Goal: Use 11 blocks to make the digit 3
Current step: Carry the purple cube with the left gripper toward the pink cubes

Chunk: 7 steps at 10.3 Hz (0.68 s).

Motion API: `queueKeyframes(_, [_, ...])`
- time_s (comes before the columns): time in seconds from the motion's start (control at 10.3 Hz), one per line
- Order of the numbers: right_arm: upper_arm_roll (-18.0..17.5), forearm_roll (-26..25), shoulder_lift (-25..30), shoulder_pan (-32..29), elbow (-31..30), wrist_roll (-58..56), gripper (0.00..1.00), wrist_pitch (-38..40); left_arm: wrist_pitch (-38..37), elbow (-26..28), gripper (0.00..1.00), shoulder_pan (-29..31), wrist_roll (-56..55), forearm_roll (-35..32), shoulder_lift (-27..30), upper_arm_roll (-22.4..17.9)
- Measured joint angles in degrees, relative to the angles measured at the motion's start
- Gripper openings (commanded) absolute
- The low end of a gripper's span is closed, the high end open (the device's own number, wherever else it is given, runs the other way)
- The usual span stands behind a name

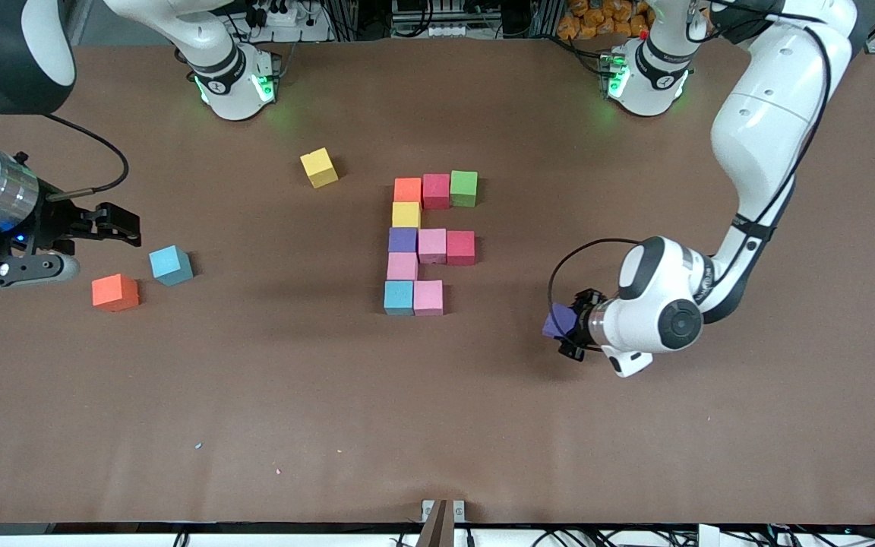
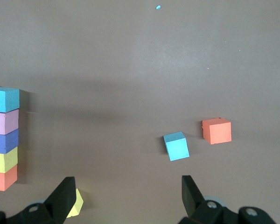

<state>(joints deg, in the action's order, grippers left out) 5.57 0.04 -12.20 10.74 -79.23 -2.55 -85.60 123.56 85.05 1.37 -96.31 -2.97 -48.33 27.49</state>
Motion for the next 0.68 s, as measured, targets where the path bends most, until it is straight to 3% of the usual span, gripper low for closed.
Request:
queueKeyframes(0.29, [0.02,0.00,0.00,-0.02,0.00,0.00,1.00,0.00,1.80,-0.96,0.09,-3.64,-11.48,0.23,-0.88,0.11])
queueKeyframes(0.39, [0.02,0.00,0.00,-0.02,0.00,0.00,1.00,0.00,1.96,-1.34,0.04,-4.76,-13.67,0.83,-0.88,0.19])
queueKeyframes(0.68, [0.02,0.00,0.00,-0.03,0.00,0.00,1.00,0.00,7.72,-1.27,0.00,-8.08,-14.54,3.15,-0.99,0.24])
